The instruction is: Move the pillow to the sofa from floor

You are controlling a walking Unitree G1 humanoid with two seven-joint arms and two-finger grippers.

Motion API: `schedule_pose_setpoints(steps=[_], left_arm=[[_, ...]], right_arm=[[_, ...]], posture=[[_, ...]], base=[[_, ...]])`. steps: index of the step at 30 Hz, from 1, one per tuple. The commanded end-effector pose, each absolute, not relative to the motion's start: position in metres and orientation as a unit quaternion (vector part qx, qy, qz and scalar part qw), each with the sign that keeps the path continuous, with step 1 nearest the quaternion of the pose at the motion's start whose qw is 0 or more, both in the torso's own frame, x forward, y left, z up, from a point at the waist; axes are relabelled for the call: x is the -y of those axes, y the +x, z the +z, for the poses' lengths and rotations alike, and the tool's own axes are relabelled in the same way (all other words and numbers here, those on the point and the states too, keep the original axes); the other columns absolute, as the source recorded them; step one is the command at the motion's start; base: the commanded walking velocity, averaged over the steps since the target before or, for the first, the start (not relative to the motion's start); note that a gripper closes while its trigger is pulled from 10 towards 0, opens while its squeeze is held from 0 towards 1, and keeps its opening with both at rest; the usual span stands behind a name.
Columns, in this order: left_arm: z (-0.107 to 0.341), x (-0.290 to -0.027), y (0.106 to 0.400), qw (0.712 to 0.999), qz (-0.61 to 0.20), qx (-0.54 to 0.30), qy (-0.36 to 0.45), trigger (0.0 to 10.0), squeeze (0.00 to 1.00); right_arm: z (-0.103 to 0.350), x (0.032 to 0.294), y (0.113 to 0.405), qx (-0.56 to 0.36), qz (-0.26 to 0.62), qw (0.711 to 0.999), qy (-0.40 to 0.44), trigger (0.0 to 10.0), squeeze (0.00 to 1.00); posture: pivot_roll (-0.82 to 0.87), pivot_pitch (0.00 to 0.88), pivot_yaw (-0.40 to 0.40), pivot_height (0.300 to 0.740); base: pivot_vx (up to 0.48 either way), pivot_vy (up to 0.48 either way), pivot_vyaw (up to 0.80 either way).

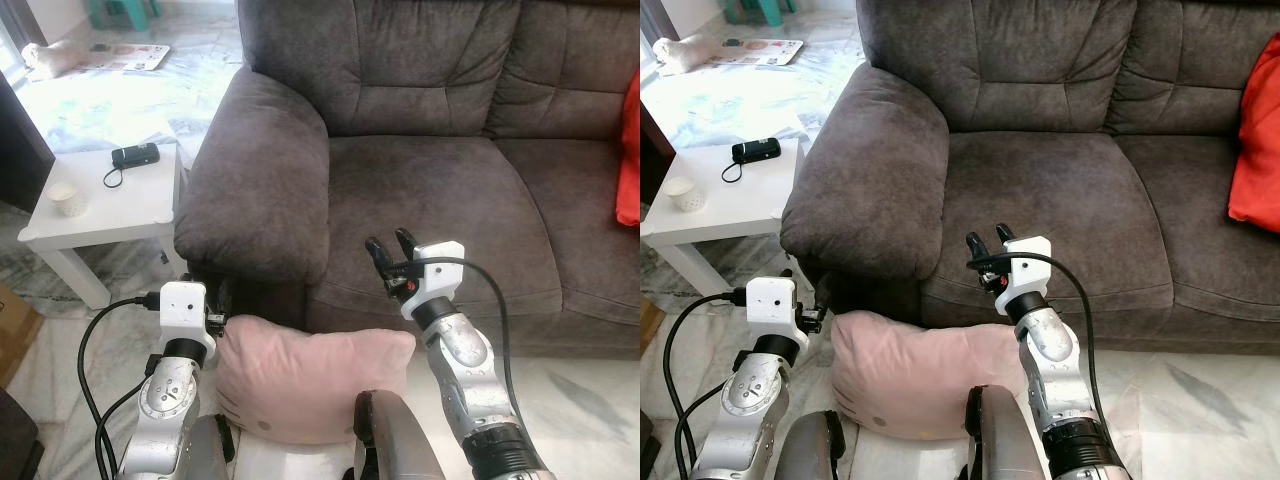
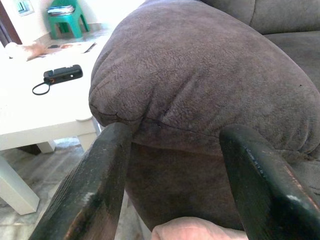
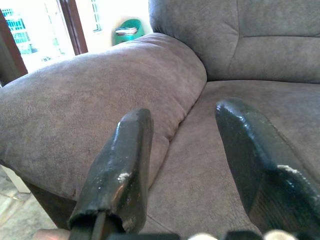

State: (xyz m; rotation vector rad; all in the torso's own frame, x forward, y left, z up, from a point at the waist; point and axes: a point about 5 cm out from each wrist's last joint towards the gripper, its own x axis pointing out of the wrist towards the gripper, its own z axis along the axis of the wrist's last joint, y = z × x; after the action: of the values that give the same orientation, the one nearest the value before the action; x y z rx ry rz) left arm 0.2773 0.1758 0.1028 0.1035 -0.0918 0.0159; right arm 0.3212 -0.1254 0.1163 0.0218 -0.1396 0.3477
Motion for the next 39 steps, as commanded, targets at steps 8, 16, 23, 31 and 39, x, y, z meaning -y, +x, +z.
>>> schedule_pose_setpoints(steps=[8, 16, 23, 31, 39], left_arm=[[0.1, -0.177, 0.275, 0.998, 0.006, 0.04, 0.054, 10.0, 0.0], [0.1, -0.177, 0.275, 0.997, 0.006, 0.042, 0.057, 10.0, 0.0], [0.1, -0.176, 0.276, 0.997, 0.007, 0.04, 0.06, 10.0, 0.0], [0.079, -0.185, 0.272, 0.999, 0.016, -0.015, 0.036, 10.0, 0.0], [0.041, -0.198, 0.263, 0.993, 0.021, -0.116, -0.033, 10.0, 0.0]], right_arm=[[0.115, 0.124, 0.323, 0.065, 0.171, 0.983, 0.013, 10.0, 0.0], [0.115, 0.125, 0.322, 0.067, 0.17, 0.983, 0.01, 10.0, 0.0], [0.116, 0.122, 0.32, 0.074, 0.185, 0.98, -0.007, 10.0, 0.0], [0.115, 0.124, 0.32, 0.07, 0.18, 0.981, 0.002, 10.0, 0.0], [0.117, 0.128, 0.321, 0.071, 0.178, 0.981, 0.0, 10.0, 0.0]], posture=[[0.05, 0.087, -0.03, 0.539], [0.05, 0.087, -0.031, 0.539], [0.05, 0.089, -0.032, 0.539], [0.05, 0.091, -0.031, 0.539], [0.04, 0.107, -0.038, 0.539]], base=[[0.248, 0.0, -0.17], [0.248, 0.0, 0.0], [0.177, 0.0, 0.16], [0.0, 0.0, 0.3], [0.0, 0.0, 0.0]])
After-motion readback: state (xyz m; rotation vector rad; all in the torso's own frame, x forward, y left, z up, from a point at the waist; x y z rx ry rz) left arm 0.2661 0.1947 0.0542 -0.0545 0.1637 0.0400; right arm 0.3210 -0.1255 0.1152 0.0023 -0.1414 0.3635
